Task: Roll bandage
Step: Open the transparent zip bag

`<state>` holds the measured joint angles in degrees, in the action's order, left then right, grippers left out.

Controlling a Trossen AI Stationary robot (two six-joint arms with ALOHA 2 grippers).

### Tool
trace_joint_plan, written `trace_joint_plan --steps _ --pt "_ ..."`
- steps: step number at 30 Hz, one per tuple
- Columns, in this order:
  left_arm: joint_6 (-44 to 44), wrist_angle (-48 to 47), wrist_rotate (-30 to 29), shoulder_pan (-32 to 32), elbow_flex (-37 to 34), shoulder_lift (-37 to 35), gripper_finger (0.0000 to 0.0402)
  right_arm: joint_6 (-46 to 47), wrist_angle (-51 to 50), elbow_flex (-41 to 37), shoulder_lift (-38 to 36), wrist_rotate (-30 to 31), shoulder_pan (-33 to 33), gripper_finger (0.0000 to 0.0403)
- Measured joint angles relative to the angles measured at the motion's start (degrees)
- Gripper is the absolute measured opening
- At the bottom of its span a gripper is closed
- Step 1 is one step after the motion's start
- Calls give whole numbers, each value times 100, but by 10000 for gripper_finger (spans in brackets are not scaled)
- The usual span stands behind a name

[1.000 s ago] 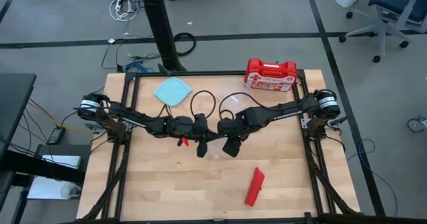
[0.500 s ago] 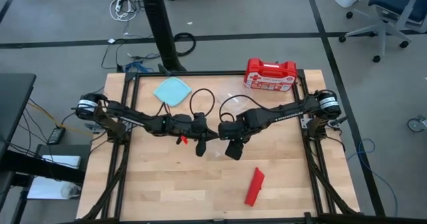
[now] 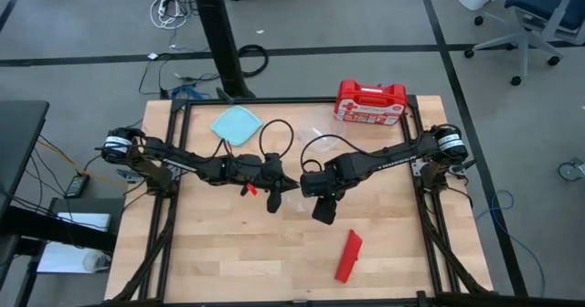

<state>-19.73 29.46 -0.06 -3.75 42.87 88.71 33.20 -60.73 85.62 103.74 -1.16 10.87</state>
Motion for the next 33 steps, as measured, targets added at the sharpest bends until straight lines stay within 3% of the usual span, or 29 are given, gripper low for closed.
trace_joint_plan --steps 7,12,16,23,27,33 --pt "-2 61 3 0 0 0 0 -348 339 0 0 187 4 157" --pt "-9 61 18 0 0 0 0 -78 874 0 7 1450 5 157" --pt "-24 62 77 -2 0 0 0 19 970 0 17 1882 -2 156" --pt "-24 61 110 -4 0 0 0 -226 1432 0 17 1482 -15 156" --pt "-24 49 129 -7 0 0 0 -530 1786 0 18 893 -4 156" --pt "-20 41 180 -4 0 0 0 -457 1705 0 20 925 -19 156"
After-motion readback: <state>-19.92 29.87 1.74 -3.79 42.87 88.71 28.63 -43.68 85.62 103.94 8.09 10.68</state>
